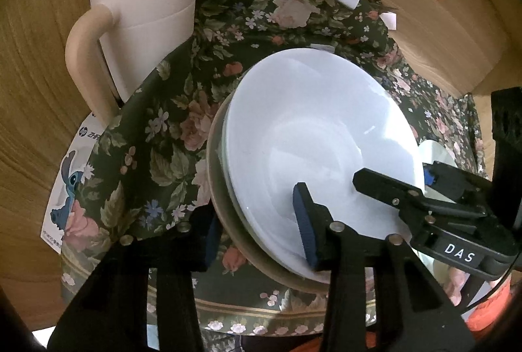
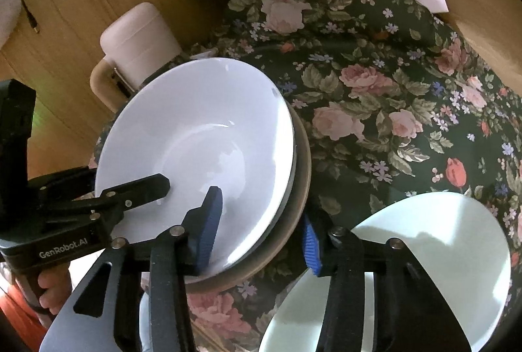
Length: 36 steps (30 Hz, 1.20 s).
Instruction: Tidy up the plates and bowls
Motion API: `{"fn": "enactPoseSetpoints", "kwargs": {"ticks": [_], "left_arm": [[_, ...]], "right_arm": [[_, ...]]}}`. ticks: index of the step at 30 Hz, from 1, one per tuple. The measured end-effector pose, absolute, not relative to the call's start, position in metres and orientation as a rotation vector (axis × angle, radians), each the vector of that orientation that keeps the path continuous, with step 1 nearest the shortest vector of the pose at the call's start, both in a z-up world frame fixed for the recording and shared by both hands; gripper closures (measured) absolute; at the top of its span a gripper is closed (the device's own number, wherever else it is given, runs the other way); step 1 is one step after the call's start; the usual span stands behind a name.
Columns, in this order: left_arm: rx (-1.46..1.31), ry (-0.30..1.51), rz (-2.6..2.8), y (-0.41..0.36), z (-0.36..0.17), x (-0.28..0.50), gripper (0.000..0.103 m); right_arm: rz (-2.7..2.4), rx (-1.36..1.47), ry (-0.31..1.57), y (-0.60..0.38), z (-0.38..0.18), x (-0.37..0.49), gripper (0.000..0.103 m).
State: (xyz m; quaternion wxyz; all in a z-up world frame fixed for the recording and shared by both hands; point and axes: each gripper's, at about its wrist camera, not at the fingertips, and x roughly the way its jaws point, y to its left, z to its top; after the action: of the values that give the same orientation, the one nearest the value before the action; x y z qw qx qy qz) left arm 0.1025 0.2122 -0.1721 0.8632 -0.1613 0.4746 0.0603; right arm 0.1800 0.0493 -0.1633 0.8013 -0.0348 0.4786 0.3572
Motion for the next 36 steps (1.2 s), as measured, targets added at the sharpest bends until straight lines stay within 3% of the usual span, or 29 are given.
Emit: {"fn": "enactPoseSetpoints", "kwargs": {"ticks": [18,36], "left_arm": [[-0.31,0.974,0.221,0.202,-0.164,0.107,0.063],[-0.287,0.91,0.147,0.167,-0.128,0.112,0.063]], "right_arm": [[0.748,-0.008,1.018,0.044,-0.159,0.18,0.064],[0.688,0.055,0.901,-0.002,-0.121,0.165,0.065]]}}
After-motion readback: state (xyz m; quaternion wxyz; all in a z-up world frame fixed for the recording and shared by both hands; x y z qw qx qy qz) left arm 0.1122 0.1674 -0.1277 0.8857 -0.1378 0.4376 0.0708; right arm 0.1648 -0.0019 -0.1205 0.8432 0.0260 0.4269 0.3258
